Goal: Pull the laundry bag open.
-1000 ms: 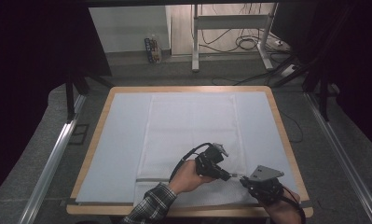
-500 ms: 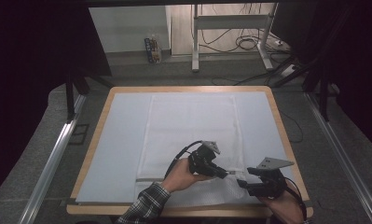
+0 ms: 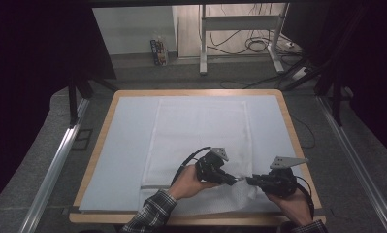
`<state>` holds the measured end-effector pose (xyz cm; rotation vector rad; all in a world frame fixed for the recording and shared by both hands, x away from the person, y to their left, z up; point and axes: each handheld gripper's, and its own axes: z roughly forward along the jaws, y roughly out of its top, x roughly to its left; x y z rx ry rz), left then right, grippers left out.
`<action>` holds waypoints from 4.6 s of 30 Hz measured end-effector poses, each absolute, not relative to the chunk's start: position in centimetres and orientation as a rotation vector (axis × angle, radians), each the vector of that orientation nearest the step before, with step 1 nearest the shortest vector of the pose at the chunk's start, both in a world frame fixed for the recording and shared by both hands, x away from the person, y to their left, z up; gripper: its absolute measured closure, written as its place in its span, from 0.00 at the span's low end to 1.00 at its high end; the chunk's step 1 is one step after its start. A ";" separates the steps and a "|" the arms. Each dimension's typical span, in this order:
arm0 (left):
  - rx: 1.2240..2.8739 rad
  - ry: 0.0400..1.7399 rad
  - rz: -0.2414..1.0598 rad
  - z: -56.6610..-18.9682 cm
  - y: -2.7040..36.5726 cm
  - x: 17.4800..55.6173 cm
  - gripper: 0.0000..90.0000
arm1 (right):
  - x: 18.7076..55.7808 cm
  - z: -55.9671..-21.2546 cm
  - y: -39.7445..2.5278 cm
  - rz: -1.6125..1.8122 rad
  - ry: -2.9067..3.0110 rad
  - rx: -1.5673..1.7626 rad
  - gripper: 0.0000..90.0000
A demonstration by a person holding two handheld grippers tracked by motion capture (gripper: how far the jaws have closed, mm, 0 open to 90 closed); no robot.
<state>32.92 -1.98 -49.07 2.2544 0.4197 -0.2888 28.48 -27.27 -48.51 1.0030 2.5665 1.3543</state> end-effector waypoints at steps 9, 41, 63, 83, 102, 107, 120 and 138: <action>2.268 0.433 -0.296 -49.3 -2.1 32.8 0.97 | 28.1 -48.3 -26.9 1.249 2.550 0.963 0.94; 2.296 0.494 -0.275 -49.7 0.3 32.3 0.98 | 27.5 -48.9 -26.9 1.044 2.527 0.972 0.95; 2.278 0.553 -0.245 -49.9 4.0 31.5 0.98 | 27.5 -49.1 -27.1 1.021 2.508 0.992 0.95; 2.251 0.610 -0.252 -50.3 7.5 30.5 0.97 | 27.5 -49.3 -26.9 1.009 2.514 0.970 0.95; 2.229 0.645 -0.248 -50.4 9.8 29.9 0.97 | 27.5 -49.3 -26.9 0.999 2.513 0.969 0.95; 2.226 0.656 -0.248 -50.4 10.4 29.6 0.97 | 27.5 -49.3 -26.8 1.006 2.514 0.964 0.95; 2.212 0.714 -0.221 -50.6 12.7 29.2 0.97 | 27.5 -49.3 -27.2 0.978 2.495 0.983 0.95; 2.180 0.772 -0.186 -50.6 16.3 28.0 0.97 | 27.5 -49.3 -27.3 0.981 2.496 0.985 0.95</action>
